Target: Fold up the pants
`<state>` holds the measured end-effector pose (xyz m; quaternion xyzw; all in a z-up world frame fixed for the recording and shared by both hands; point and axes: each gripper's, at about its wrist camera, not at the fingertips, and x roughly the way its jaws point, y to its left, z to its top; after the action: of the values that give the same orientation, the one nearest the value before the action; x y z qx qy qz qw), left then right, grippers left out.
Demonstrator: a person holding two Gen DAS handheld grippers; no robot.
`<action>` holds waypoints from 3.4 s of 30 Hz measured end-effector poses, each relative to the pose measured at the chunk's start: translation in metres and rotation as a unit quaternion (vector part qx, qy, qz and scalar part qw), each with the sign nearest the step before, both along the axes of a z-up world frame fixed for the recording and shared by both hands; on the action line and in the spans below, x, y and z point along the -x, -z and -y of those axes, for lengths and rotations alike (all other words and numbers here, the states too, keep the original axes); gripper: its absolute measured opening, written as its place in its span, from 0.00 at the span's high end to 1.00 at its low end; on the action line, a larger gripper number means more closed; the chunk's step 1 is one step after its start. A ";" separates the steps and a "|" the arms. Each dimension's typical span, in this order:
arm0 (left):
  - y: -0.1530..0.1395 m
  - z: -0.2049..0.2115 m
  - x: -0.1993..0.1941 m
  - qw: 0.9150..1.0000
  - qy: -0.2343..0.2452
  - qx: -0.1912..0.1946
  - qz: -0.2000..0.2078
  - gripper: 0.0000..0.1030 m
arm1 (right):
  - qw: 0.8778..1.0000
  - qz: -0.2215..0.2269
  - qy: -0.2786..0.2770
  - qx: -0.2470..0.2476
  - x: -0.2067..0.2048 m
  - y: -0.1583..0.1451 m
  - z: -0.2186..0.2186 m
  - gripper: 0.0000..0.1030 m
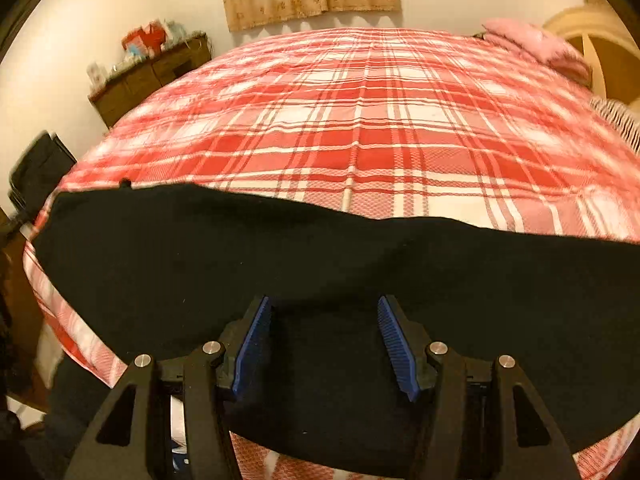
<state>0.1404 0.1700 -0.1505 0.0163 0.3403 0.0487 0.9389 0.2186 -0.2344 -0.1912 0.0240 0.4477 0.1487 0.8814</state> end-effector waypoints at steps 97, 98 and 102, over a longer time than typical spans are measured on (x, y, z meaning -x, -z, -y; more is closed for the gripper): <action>0.026 0.049 0.005 0.997 0.042 0.050 -0.045 0.00 | 0.979 0.139 -0.032 -0.145 0.022 -0.084 0.004 0.88; 0.026 0.052 0.005 0.997 0.047 0.052 -0.044 0.00 | 0.980 0.132 -0.039 -0.141 0.020 -0.079 -0.003 0.88; 0.023 0.064 0.007 0.995 0.074 0.058 -0.045 0.00 | 0.986 0.102 -0.061 -0.121 0.012 -0.057 -0.029 0.88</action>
<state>0.1335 0.1055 -0.1730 -0.0110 0.3820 -0.0419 0.9232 0.2067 -0.2057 -0.1343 0.0876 0.3350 0.2567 0.9023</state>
